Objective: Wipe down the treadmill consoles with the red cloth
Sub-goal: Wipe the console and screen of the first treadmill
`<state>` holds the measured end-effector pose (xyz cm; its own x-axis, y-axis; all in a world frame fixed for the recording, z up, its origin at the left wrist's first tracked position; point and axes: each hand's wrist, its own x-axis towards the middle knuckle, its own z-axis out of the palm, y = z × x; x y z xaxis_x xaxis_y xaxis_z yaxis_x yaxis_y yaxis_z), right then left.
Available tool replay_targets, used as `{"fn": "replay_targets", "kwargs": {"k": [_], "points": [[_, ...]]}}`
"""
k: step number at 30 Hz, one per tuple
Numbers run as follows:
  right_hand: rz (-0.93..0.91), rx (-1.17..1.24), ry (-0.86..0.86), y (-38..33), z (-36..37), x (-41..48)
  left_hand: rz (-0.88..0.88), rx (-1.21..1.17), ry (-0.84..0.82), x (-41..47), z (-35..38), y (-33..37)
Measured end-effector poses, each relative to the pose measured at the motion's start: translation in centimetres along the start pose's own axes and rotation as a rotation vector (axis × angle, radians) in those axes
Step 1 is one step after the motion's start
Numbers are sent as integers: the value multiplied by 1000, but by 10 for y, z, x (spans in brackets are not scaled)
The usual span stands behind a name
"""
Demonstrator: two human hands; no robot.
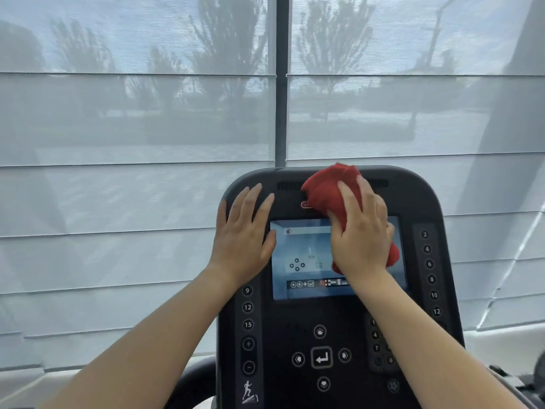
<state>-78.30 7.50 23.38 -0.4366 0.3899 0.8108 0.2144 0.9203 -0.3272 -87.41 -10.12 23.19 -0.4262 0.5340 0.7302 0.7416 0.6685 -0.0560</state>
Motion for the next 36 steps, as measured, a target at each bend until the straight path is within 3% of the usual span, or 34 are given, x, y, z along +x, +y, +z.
{"fn": "replay_targets", "kwargs": {"k": [7, 12, 18, 24, 31, 36], "points": [[-138, -36, -48, 27, -9, -26, -51, 15, -25, 5, 1, 12], [-65, 15, -71, 34, -20, 14, -29, 3, -43, 11, -3, 20], [-156, -90, -86, 53, -21, -6, -26, -30, -72, 28, 0, 48], [-44, -17, -50, 55, -22, 20, -19, -28, -39, 39, 2, 63], [-189, -49, -45, 57, -14, 8, -38, -3, -26, 37, 12, 55], [-62, 6, -21, 53, -14, 41, -17, 22, -14, 37, 13, 52]]}}
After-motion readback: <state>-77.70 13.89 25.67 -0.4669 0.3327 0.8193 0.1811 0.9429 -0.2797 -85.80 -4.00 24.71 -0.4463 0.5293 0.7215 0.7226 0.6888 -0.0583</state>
